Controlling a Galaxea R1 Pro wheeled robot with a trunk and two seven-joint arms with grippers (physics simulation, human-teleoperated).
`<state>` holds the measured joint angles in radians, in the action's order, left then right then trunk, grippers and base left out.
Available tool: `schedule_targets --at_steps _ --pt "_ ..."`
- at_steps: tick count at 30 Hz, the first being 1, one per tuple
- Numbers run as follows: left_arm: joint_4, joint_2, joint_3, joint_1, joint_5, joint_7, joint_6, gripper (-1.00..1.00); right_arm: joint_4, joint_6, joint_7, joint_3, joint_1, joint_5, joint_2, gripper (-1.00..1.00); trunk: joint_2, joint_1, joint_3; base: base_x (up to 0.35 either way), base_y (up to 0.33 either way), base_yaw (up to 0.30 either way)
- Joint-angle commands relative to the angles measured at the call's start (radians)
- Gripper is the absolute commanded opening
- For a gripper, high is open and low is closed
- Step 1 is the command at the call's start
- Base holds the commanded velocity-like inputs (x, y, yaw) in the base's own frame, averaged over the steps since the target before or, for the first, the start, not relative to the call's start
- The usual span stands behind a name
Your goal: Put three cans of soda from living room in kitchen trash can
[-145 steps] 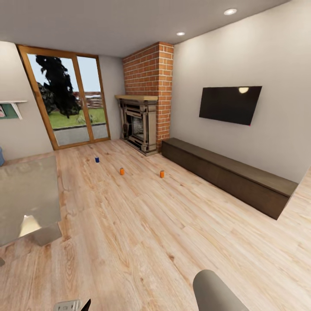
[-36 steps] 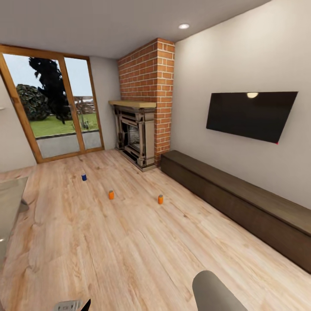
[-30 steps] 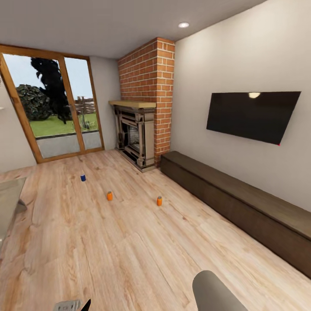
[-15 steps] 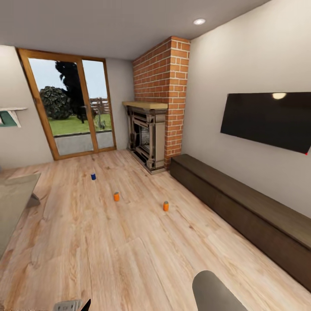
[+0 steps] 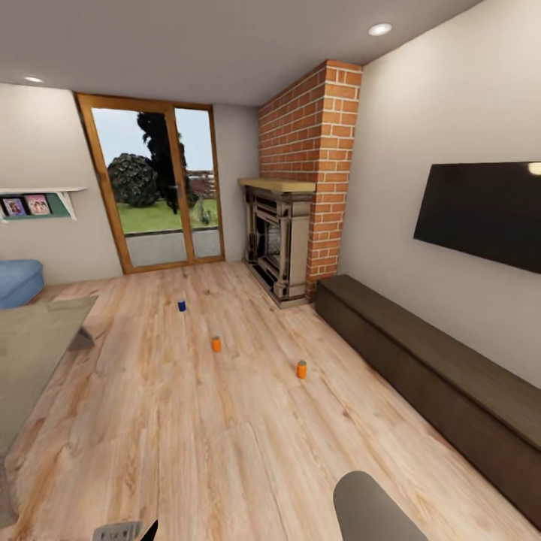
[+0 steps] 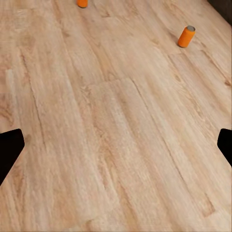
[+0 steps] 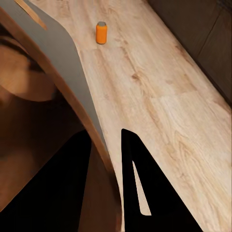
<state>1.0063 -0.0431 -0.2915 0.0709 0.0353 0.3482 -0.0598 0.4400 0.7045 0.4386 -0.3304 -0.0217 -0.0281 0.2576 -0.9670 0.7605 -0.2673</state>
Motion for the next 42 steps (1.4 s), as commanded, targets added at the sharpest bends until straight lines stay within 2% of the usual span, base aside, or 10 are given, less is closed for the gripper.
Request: schedule_targets --at_steps 1,27,42 --pt "0.000 0.000 0.000 0.000 0.000 0.000 0.000 1.00 0.002 0.001 0.004 -0.003 0.001 0.005 -0.002 -1.00 0.000 0.000 0.001 0.202 -0.269 0.240" --pt "0.000 0.000 0.000 0.000 0.000 0.000 0.000 1.00 0.002 0.001 0.003 -0.002 0.001 0.004 -0.006 -1.00 0.000 0.000 0.003 0.202 -0.269 0.157" --pt "0.000 0.000 0.000 0.000 0.000 0.000 0.000 1.00 0.002 0.001 0.003 -0.002 0.001 0.005 -0.005 -1.00 0.000 0.000 0.003 0.202 -0.269 0.038"
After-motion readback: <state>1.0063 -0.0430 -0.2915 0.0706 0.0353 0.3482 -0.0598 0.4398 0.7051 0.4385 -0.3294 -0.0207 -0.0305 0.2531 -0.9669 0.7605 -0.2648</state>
